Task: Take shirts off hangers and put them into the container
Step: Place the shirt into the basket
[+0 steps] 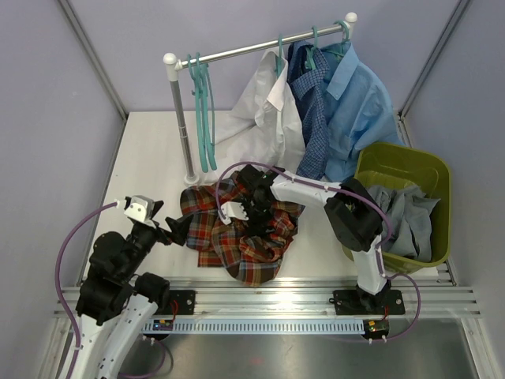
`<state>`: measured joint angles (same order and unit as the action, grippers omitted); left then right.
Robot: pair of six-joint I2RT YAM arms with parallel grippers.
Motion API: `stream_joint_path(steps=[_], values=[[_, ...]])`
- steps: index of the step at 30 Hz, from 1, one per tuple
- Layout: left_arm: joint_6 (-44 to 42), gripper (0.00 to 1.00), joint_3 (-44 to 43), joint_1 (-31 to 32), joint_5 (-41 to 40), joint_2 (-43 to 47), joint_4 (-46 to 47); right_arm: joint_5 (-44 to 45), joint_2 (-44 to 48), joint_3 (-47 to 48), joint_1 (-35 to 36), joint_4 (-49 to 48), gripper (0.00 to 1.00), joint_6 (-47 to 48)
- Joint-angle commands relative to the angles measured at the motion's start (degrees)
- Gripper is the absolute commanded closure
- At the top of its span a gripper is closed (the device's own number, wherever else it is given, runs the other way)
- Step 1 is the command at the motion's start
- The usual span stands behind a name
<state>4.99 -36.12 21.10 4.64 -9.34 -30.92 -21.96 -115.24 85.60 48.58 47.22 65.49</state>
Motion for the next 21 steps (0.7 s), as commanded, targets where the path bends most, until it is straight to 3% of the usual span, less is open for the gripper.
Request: stream_joint_path(steps=[1, 4, 5, 8, 11, 12, 16, 21], values=[[0.2, 0.01, 0.3, -0.2, -0.7, 1.0, 3.3, -0.8, -3.6, 0.6, 2.6, -0.5, 0.1, -4.9], [0.2, 0.01, 0.4, -0.2, -0.9, 1.3, 3.3, -2.6, -4.8, 2.9, 2.7, 1.5, 0.21, -7.5], [0.2, 0.01, 0.5, -0.2, -0.9, 1.3, 3.3, -3.1, -5.0, 3.7, 2.7, 2.1, 0.35, -8.2], [0.2, 0.01, 0.4, -0.2, -1.0, 1.4, 3.3, -5.9, -4.3, 6.6, 2.8, 4.4, 0.64, -11.1], [0.2, 0.01, 0.3, -0.2, -1.1, 1.7, 3.2, -9.2, -1.8, 8.6, 2.7, 6.6, 0.78, -12.5], [0.2, 0.01, 0.3, -0.2, -1.1, 1.8, 3.1, -9.5, -0.9, 9.2, 2.7, 6.8, 1.0, -13.0], [0.2, 0.01, 0.4, -0.1, -1.4, 2.0, 3.1, -9.4, 5.7, 9.8, 2.0, 7.2, 1.0, -15.6], [0.2, 0.01, 0.3, -0.2, -1.5, 1.8, 3.0, -16.1, 12.0, 14.1, -4.6, 8.9, 1.0, -20.3]])
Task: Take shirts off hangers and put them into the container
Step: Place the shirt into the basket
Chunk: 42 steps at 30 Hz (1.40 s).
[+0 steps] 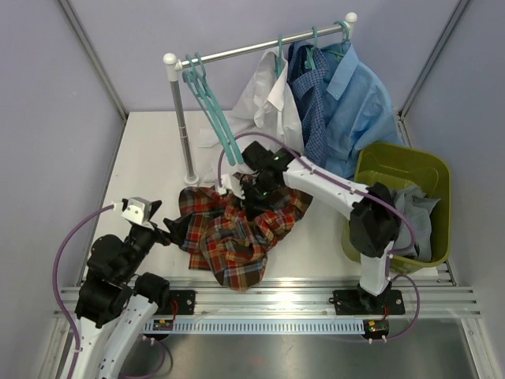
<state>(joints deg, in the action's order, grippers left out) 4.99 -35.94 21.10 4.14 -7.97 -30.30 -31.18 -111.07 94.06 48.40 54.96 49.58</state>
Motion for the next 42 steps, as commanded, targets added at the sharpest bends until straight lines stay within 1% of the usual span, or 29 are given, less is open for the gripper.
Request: stream_joint_path(steps=[1, 2, 5, 9, 12, 16, 19, 22, 32, 39, 42], values=[[0.2, 0.01, 0.2, -0.2, -1.0, 0.3, 2.3, -7.6, 9.6, 6.6, -5.6, 1.5, 1.0, -4.5], [0.2, 0.01, 0.2, -0.2, -1.1, 0.2, 2.3, -7.8, 10.5, 8.0, -7.7, 1.7, 1.0, -5.0], [0.1, 0.01, 0.1, -0.2, -1.3, -0.2, 2.4, -8.7, 13.5, 10.5, -10.2, 3.1, 1.0, -5.6], [0.1, 0.01, -0.1, -0.2, -1.4, -1.2, 2.0, -11.6, 18.1, 11.4, -13.8, 4.8, 1.0, -5.4], [0.1, 0.01, -0.1, -0.2, -1.5, -1.6, 2.2, -13.5, 23.0, 10.0, -15.6, 5.2, 1.0, -4.8], [0.2, 0.01, -0.3, -0.2, -1.4, -2.5, 2.2, -13.6, 25.9, 5.4, -16.1, 4.3, 1.0, -4.0], [0.2, 0.01, -0.4, -0.2, -1.2, -3.2, 1.9, -13.5, 26.5, 1.1, -16.1, 2.8, 1.0, -3.9], [0.2, 0.01, -0.4, -0.2, -1.1, -3.2, 1.8, -13.6, 25.7, -0.3, -16.1, 2.0, 1.0, -4.0], [0.0, 0.01, -0.3, -0.2, -0.8, -3.2, 2.1, -13.4, 25.5, -0.6, -16.1, 1.5, 1.0, -4.3], [0.0, 0.01, -0.3, -0.2, -0.8, -3.3, 2.0, -12.9, 26.9, 2.1, -16.1, 3.2, 1.0, -4.8], [0.0, 0.01, -0.2, -0.2, -1.1, -3.1, 2.0, -12.3, 28.4, 6.6, -16.6, 4.9, 1.0, -5.3]])
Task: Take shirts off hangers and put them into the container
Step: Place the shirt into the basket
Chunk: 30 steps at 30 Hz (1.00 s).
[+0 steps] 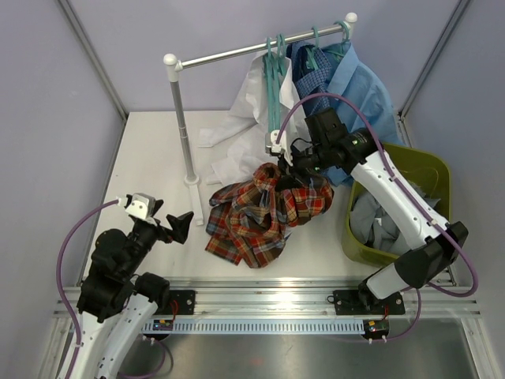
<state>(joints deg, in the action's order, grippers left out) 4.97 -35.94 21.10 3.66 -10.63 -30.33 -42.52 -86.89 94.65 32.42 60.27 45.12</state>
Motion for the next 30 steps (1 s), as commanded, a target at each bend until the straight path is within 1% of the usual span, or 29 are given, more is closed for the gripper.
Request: stream_joint_path(steps=[1, 3, 7, 9, 11, 12, 13, 14, 15, 16, 19, 20, 22, 23, 25, 27, 30], values=[[0.0, 0.01, -0.2, -0.2, -0.7, -0.5, 2.0, -0.8, 4.6, 8.9, -1.2, 0.1, 1.0, -1.0], [0.0, 0.01, -0.3, -0.2, -0.7, -0.6, 2.0, -0.4, 5.6, 12.1, -2.0, 1.2, 1.0, -1.5], [0.1, 0.01, -0.4, -0.2, -0.3, -1.2, 1.8, 0.9, 5.8, 22.8, -4.1, 3.3, 1.0, -3.7], [0.1, 0.01, -0.5, -0.2, -0.3, -1.4, 1.7, 2.4, 6.2, 26.2, -6.0, 2.6, 1.0, -5.3], [0.1, 0.01, -0.5, -0.2, -0.2, -1.5, 1.7, 3.9, 6.8, 30.5, -8.2, 0.1, 1.0, -8.6], [0.1, 0.01, -0.5, -0.2, -0.2, -1.7, 1.8, 4.6, 7.2, 31.9, -10.3, -0.9, 1.0, -10.1], [0.1, 0.01, -0.5, -0.2, -0.1, -1.8, 1.8, 5.5, 7.4, 34.5, -11.7, -3.4, 1.0, -13.6], [0.1, 0.01, -0.5, -0.2, -0.1, -1.8, 1.8, 6.8, 7.6, 35.8, -13.1, -4.4, 1.0, -15.1], [0.0, 0.01, -0.5, -0.2, -0.1, -1.9, 1.8, 8.1, 8.1, 37.9, -15.6, -5.5, 1.0, -18.7], [0.0, 0.01, -0.5, -0.2, -0.1, -1.9, 1.8, 9.5, 8.5, 38.7, -16.7, -7.7, 1.0, -20.2], [0.0, 0.01, -0.4, -0.2, -0.1, -2.0, 1.8, 15.3, 9.7, 42.4, -18.7, -8.5, 1.0, -22.9], [-0.1, 0.01, -0.4, -0.2, -0.1, -2.0, 1.8, 19.6, 10.5, 43.0, -18.8, -8.8, 1.0, -23.7], [-0.1, 0.01, -0.4, -0.2, -0.1, -2.1, 1.9, 23.8, 11.3, 44.6, -19.2, -9.2, 1.0, -23.8], [-0.1, 0.01, -0.4, -0.2, -0.1, -2.1, 2.0, 29.5, 11.5, 45.2, -19.4, -10.4, 1.0, -24.4], [-0.1, 0.01, -0.3, -0.2, 0.1, -2.2, 2.1, 33.6, 11.9, 46.9, -19.9, -11.7, 1.0, -24.9], [-0.2, 0.01, -0.3, -0.2, 0.2, -2.5, 2.0, 39.9, 11.9, 47.7, -20.6, -13.3, 1.0, -26.6], [-0.2, 0.01, -0.3, -0.2, 0.3, -2.9, 2.0, 46.6, 12.0, 48.4, -20.9, -15.0, 1.0, -24.8]])
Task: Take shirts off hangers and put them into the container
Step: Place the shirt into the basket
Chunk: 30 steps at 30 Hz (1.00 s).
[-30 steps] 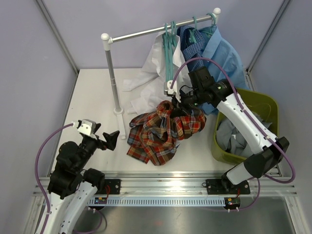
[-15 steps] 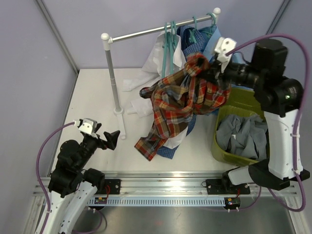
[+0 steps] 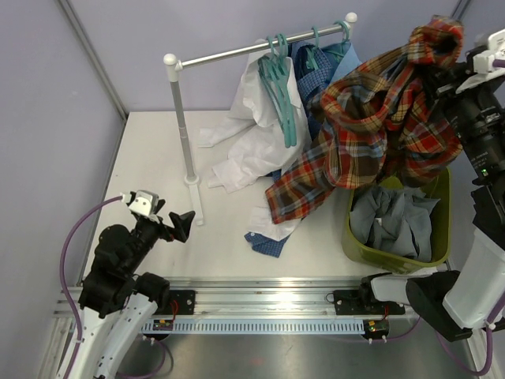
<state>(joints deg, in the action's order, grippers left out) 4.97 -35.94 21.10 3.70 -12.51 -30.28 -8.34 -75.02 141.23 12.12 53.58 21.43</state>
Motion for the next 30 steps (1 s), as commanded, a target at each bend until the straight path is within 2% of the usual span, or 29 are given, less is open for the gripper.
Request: stream_joint_path(steps=[1, 5, 14, 20, 25, 27, 29, 30], values=[[-0.2, 0.01, -0.3, -0.2, 0.3, -1.1, 2.0, 14.7, 0.4, 1.7, -0.6, -8.8, 1.0, -0.7], [-0.3, 0.01, -0.3, -0.2, 0.5, -1.8, 2.3, 19.2, 2.9, -0.7, -0.6, -9.7, 1.0, 2.0], [-0.3, 0.01, -0.1, -0.2, 1.1, -1.5, 2.4, 25.1, 10.0, -15.1, -2.6, -11.4, 1.0, 6.0], [-0.3, 0.01, 0.0, -0.2, 1.7, -1.4, 2.6, 28.0, 15.7, -31.2, -6.0, -13.9, 1.0, 6.7], [-0.3, 0.01, 0.0, -0.2, 1.7, -0.5, 2.7, 23.9, 19.1, -48.8, -9.4, -15.2, 1.0, 4.1], [-0.4, 0.01, 0.1, -0.2, 1.7, 0.3, 2.6, 21.0, 19.8, -54.5, -14.7, -15.1, 1.0, 1.9], [-0.3, 0.01, 0.1, -0.2, 1.7, 0.7, 2.7, 12.1, 19.6, -57.1, -19.7, -13.9, 1.0, -1.1], [-0.3, 0.01, 0.2, -0.2, 1.7, 1.1, 2.7, 8.7, 19.2, -59.4, -25.9, -13.4, 1.0, -1.9]])
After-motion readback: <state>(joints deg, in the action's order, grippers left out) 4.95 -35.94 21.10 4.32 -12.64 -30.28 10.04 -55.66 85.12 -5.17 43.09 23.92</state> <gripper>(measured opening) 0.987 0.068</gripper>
